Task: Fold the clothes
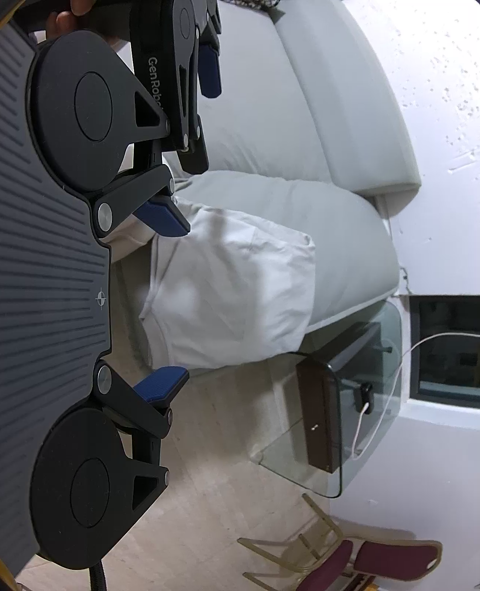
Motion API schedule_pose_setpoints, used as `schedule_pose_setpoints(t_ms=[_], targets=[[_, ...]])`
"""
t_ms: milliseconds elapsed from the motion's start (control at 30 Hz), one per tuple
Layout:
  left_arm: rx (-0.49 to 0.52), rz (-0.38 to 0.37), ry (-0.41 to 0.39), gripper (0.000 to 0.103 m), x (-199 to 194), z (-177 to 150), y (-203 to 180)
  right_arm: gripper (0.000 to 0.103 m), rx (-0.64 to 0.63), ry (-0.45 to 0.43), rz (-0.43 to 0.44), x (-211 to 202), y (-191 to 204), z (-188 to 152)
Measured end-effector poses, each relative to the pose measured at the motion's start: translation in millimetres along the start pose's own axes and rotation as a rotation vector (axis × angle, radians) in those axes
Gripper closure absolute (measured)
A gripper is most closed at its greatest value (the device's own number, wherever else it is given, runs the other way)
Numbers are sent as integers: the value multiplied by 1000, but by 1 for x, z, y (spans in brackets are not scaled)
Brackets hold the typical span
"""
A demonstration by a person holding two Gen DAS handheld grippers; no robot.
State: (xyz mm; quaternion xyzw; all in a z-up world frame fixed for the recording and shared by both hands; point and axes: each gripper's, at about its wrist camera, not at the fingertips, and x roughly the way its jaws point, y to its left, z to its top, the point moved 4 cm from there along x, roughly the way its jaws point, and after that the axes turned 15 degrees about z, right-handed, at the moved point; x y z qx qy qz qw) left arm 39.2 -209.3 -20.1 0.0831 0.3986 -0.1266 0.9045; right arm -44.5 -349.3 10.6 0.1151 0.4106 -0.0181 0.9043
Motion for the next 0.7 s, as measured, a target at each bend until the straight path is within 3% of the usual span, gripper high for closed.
schedule_pose_setpoints(t_ms=[700], targets=[[0, 12, 12, 8, 11, -6, -3, 21, 29, 12, -11, 6, -5, -9]])
